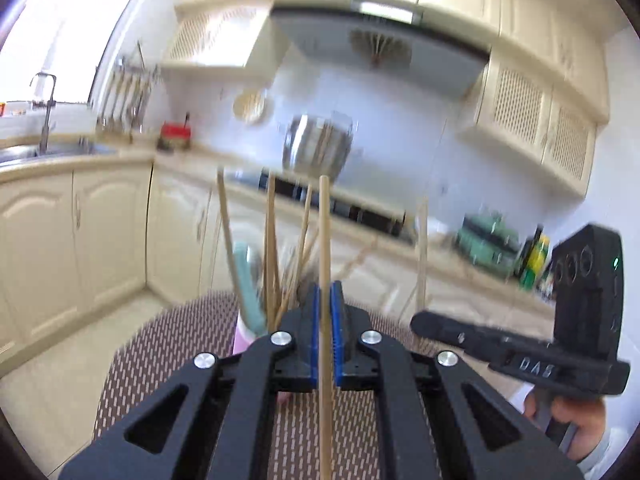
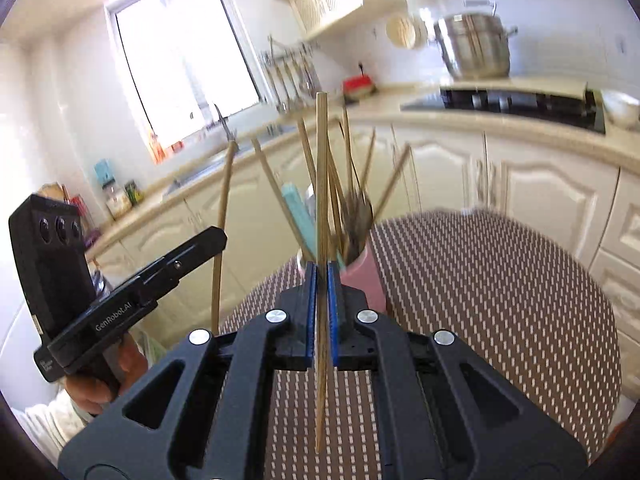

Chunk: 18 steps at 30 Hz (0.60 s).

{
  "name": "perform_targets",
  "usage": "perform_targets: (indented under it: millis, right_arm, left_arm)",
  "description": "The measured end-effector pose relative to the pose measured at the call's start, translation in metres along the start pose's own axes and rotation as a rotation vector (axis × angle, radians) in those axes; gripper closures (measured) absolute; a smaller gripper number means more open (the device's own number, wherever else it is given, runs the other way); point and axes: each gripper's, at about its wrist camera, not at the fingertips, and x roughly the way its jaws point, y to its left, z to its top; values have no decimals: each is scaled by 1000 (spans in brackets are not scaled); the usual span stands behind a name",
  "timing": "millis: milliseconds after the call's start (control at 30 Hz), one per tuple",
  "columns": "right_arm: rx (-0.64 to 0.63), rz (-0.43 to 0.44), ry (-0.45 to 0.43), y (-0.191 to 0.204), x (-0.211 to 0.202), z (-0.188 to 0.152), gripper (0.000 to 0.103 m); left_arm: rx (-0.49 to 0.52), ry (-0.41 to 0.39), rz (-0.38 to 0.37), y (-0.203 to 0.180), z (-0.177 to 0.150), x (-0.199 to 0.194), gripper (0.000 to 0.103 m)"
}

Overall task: Organize utensils
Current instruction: 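Lift both chopsticks with both tools up over the pink cup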

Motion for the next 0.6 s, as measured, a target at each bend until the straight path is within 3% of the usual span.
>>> perform_targets:
  millis: [300,600]
  right_arm:
    - [-59,-24,-204,21,24,43,97]
    - [-99,-29,-337,20,44,69,97]
  left_arm:
    - [18,-233,44,-12,38,35,98]
    - [37,-362,73,-6,43,62,98]
